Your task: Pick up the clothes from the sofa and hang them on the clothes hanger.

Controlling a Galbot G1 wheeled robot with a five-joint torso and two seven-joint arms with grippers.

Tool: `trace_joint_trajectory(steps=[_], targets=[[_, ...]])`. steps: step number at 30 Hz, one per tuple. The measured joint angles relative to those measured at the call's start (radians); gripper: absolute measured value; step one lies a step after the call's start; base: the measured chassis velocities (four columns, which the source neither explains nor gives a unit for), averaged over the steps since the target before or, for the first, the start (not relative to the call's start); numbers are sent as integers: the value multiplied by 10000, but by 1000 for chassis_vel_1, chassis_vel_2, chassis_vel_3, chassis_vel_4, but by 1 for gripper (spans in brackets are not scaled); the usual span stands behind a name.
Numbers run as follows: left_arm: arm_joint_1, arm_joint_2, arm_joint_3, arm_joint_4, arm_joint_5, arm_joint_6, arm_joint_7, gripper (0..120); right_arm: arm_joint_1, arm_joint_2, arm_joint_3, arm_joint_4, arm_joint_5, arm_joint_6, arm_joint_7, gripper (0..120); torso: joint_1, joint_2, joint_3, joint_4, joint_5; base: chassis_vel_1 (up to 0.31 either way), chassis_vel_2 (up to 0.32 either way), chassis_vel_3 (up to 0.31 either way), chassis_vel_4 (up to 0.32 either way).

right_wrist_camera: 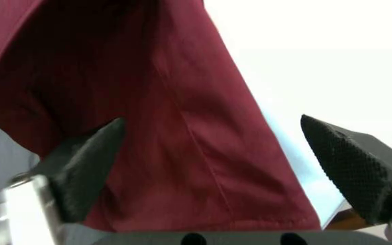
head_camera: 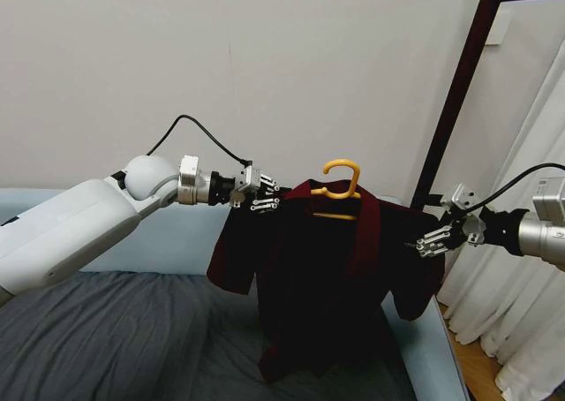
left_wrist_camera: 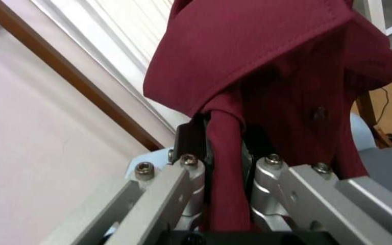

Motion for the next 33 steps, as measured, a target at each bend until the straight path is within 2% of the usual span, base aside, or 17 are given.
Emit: trace_joint_trajectory(steps=[3,9,10,11,12,15,16,20,21,23,33], targets=[[24,-2,0,-50,7,3,0,7,-81,-70,-3,-68,-3,-4,-73,87,0,0,0,2,0,0,0,0,0],[45,81,-1,-156,85,4,0,7,-115,-99,-69,-82,101,10,-125,63,0,0,0,2,1,0,0,0,0],[48,91,-1,-167,92,4,0,7,-115,-99,-70,-69,115,11,-123,63,0,0,0,2,1,0,0,0,0],[68,120,-2,-210,115,4,1,7,-115,-99,-76,-26,147,15,-110,56,0,0,0,3,0,0,0,0,0],[68,120,-2,-210,115,4,1,7,-115,-99,-76,-26,147,15,-110,56,0,0,0,3,0,0,0,0,0],[123,182,-6,-295,177,3,2,7,-114,-98,-134,74,190,57,-78,41,0,0,0,3,0,0,0,0,0],[123,182,-6,-295,177,3,2,7,-114,-98,-134,74,190,57,-78,41,0,0,0,3,0,0,0,0,0],[152,226,-7,-353,189,2,1,7,-117,-100,-162,109,290,179,16,22,0,0,0,2,-1,0,0,0,0],[152,226,-7,-353,189,2,1,7,-117,-100,-162,109,290,179,16,22,0,0,0,2,-1,0,0,0,0],[146,230,-7,-353,189,2,-8,7,-120,-107,-180,131,308,226,6,14,-1,0,0,2,0,0,0,0,0],[99,162,57,-333,195,-73,-65,7,-120,-122,-263,73,207,465,-100,11,0,0,0,1,0,0,0,0,0]])
